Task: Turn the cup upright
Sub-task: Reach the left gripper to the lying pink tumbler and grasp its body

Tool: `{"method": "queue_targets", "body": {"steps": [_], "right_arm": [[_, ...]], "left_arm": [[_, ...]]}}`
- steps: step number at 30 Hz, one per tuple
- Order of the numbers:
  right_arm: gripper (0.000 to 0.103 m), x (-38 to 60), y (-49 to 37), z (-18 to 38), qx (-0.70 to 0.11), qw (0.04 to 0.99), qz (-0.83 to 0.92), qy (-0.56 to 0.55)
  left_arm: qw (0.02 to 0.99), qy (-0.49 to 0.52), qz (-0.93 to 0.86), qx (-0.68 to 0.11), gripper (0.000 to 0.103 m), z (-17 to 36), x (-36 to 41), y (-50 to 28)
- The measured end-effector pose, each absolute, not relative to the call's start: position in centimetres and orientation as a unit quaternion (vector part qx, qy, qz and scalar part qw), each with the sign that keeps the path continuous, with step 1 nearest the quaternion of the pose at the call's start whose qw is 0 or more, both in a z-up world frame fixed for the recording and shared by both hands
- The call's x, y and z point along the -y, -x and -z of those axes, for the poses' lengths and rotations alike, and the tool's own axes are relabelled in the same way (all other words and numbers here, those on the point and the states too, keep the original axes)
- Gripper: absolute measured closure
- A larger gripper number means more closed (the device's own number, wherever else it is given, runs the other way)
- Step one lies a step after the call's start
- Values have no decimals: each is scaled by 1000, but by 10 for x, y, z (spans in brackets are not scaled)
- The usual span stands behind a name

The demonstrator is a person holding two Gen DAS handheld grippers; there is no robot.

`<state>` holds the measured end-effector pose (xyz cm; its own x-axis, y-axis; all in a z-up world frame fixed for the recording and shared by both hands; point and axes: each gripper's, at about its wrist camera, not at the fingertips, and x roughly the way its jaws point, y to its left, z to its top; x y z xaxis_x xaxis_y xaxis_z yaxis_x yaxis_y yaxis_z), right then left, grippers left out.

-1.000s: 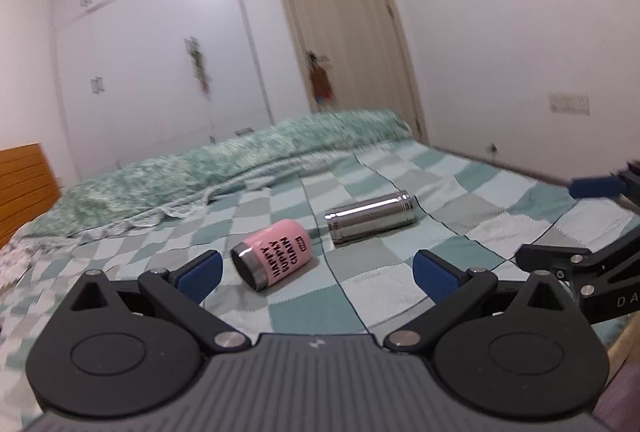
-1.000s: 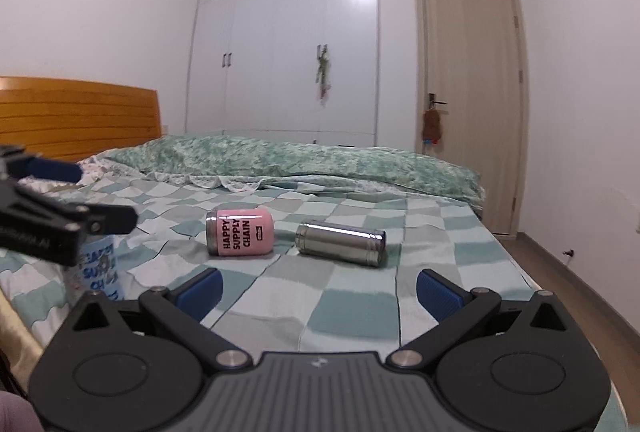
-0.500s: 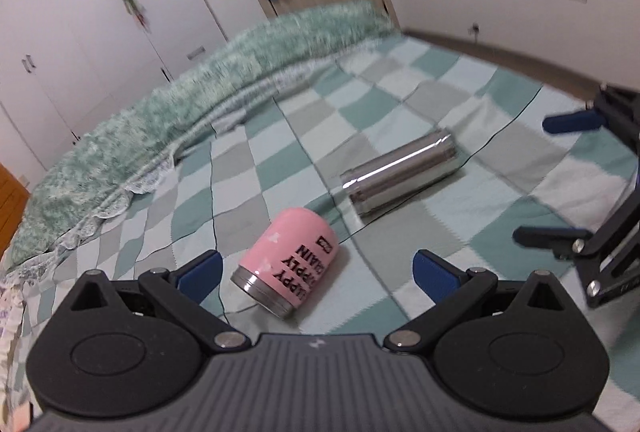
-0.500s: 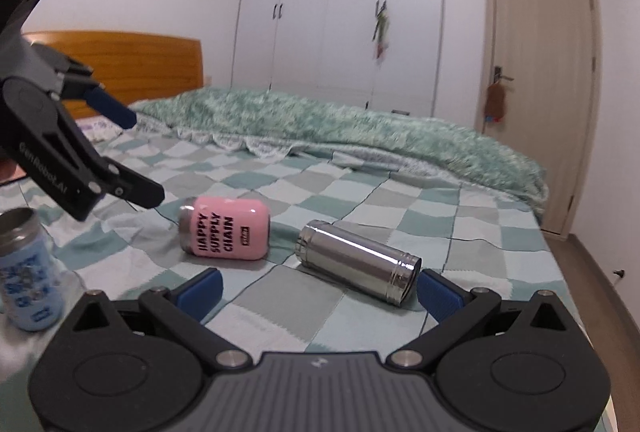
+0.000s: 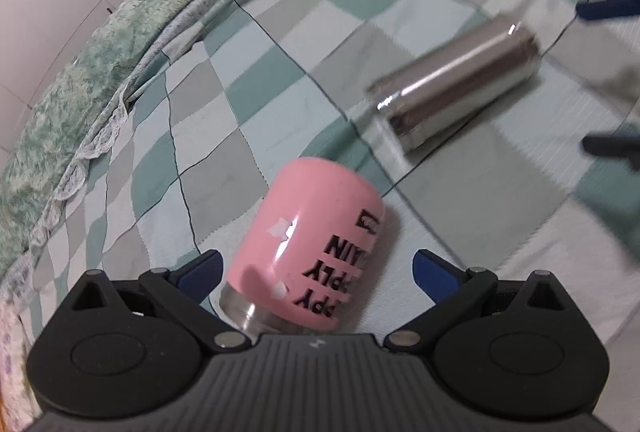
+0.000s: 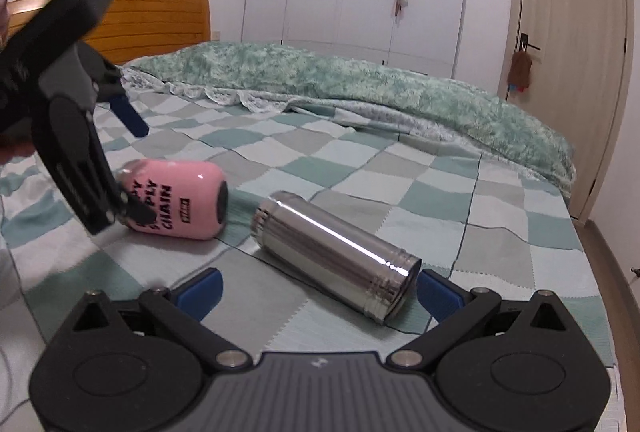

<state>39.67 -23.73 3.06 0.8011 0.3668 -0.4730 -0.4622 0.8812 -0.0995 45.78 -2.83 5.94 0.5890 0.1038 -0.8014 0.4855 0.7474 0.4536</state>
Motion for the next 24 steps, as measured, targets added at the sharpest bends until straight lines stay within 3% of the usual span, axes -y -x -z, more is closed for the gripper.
{"method": "queue_targets", "body": {"steps": [9,13,24], "right_arm": [[0,236,-422,-13,-245,939,-216,104],[0,233,-429,-8,-254,939,-212,98],[0,229,-445,4,-271,940,-189,85]], "left_arm": [[814,-365,120,-435,0,-27,30,-490],[801,-389,118,-439,8,-11,34,-495],[807,-408,125,-409,12,-10,38,-485]]}}
